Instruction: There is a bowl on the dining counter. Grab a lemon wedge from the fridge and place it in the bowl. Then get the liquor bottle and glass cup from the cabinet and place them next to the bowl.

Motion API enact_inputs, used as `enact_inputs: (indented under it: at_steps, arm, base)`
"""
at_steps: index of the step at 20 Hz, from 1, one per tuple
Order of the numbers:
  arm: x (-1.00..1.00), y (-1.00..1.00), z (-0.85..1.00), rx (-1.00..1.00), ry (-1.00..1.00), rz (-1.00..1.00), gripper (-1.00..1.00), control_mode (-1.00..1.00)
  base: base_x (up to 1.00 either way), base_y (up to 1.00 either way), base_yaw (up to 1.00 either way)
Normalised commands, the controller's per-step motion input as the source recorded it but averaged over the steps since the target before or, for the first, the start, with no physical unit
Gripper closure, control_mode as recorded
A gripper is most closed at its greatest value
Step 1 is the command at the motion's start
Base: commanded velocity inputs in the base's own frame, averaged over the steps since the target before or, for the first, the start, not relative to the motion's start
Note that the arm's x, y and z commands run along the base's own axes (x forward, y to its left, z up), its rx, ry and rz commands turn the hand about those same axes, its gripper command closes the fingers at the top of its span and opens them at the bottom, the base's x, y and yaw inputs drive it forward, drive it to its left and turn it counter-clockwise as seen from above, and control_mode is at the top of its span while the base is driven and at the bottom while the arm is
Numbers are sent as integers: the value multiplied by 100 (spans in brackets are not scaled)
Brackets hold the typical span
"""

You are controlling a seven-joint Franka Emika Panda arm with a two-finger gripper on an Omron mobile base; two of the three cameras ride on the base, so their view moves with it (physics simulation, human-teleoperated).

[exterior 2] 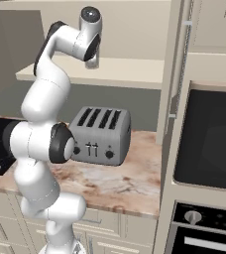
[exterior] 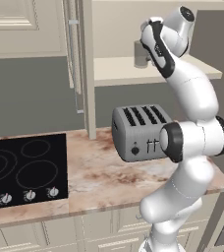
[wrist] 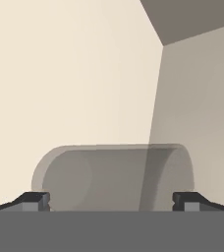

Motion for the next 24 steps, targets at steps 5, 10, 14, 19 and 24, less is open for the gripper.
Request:
enact_inputs:
  at_steps: [5, 10, 14, 19, 24]
  arm:
    - [25, -7, -8, 0, 0, 0, -100, -100]
    - [26, -7, -6, 0, 0, 0, -100, -100]
    - [13, -5, -11, 0, 0, 0, -100, -100]
    - [-2, 0, -32, 0, 0, 0, -100, -100]
    - [0, 0, -32, 0, 0, 0, -100, -100]
  base:
    - [0, 0, 0]
    - [0, 0, 0]
    - [0, 0, 0]
    - [0, 0, 0]
    - [0, 0, 0]
